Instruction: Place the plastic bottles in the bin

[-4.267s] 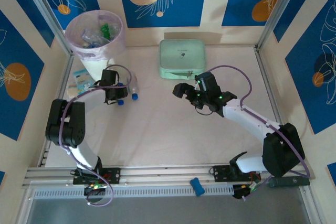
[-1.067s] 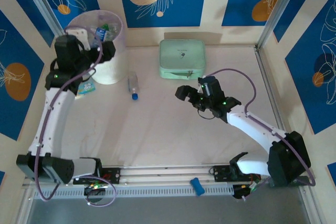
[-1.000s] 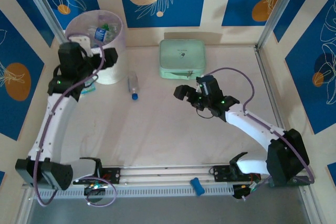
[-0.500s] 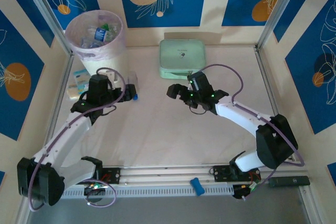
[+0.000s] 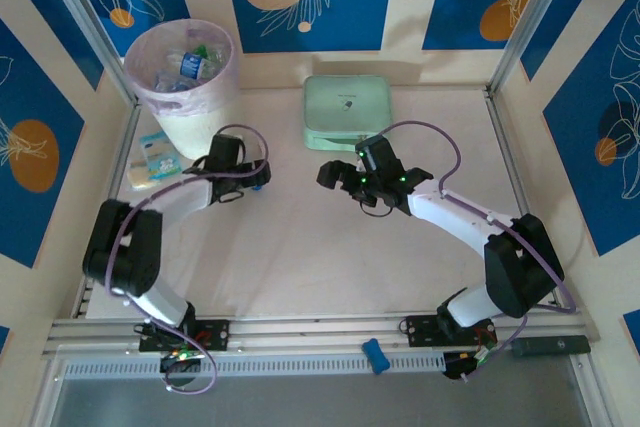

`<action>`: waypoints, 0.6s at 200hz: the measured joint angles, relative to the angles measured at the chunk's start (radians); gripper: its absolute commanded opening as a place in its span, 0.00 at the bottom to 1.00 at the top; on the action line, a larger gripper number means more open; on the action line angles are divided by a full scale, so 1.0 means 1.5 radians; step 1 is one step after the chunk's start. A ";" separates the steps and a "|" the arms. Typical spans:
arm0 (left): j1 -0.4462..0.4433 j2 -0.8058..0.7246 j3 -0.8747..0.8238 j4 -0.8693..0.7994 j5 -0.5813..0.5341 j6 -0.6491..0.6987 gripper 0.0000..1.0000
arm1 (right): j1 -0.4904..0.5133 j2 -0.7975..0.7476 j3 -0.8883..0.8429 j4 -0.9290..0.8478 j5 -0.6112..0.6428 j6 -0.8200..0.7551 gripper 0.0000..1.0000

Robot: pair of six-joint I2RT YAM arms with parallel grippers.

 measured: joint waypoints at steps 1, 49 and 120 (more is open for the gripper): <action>0.000 0.003 0.002 0.000 -0.001 0.000 0.90 | 0.000 0.000 0.000 0.000 0.000 0.000 0.99; -0.002 0.115 0.109 0.001 -0.035 0.012 0.90 | 0.000 -0.010 0.000 -0.014 0.005 -0.005 0.99; -0.002 0.211 0.209 -0.027 -0.052 0.035 0.78 | -0.005 -0.030 -0.001 -0.015 0.007 -0.005 0.99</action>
